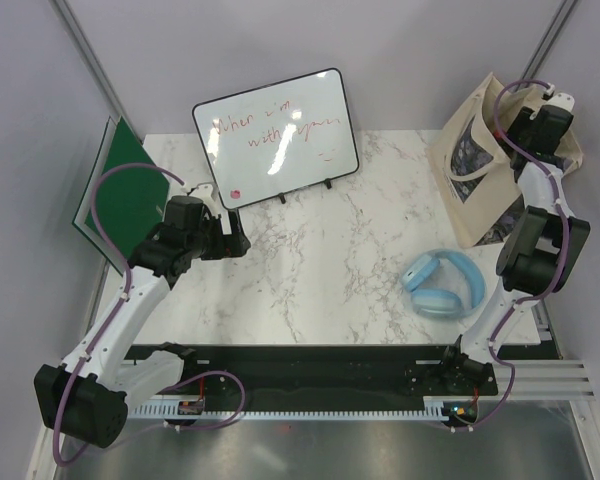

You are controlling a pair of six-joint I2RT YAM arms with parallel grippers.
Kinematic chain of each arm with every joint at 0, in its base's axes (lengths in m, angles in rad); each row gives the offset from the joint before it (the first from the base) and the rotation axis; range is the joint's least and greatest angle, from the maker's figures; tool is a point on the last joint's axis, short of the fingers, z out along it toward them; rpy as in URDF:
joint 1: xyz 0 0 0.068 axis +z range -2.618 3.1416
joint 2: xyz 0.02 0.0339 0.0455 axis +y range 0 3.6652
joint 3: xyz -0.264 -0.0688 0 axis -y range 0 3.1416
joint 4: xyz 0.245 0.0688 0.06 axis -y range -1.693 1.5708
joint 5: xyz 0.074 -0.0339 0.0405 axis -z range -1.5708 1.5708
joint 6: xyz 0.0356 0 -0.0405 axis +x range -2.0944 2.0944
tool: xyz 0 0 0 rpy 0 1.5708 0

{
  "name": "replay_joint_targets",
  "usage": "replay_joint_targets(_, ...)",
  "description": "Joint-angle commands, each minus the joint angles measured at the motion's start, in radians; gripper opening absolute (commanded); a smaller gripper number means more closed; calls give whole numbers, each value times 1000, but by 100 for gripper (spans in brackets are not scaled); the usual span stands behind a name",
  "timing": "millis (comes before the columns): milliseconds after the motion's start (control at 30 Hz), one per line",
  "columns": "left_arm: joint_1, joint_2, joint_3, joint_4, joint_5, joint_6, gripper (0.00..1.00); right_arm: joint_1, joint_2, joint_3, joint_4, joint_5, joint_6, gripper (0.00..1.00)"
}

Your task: Place the beverage into the canvas bag

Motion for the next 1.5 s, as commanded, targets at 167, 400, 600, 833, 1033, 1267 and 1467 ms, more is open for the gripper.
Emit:
replay_joint_targets(167,-4,-11,10,38,17,31,100,-3,26,80,-1,-21,30,55)
replay_joint_targets(400,-4,-11,11,36,19,31,100,-3,-8,109,-11,-4,25,61)
replay_joint_targets(600,-6,-20,10,38,14,31,100,-5,-27,151,-35,21,22,64)
replay_joint_targets(833,-6,-24,10,36,16,33,100,-5,-33,177,-44,6,30,65)
replay_joint_targets(1033,-4,-24,10,38,22,31,100,-3,-60,182,-35,7,43,65)
replay_joint_targets(1267,-6,-30,8,38,20,31,100,-5,-108,188,-34,16,53,67)
replay_joint_targets(1467,-6,-33,8,38,22,31,100,-5,-134,186,-38,24,42,68)
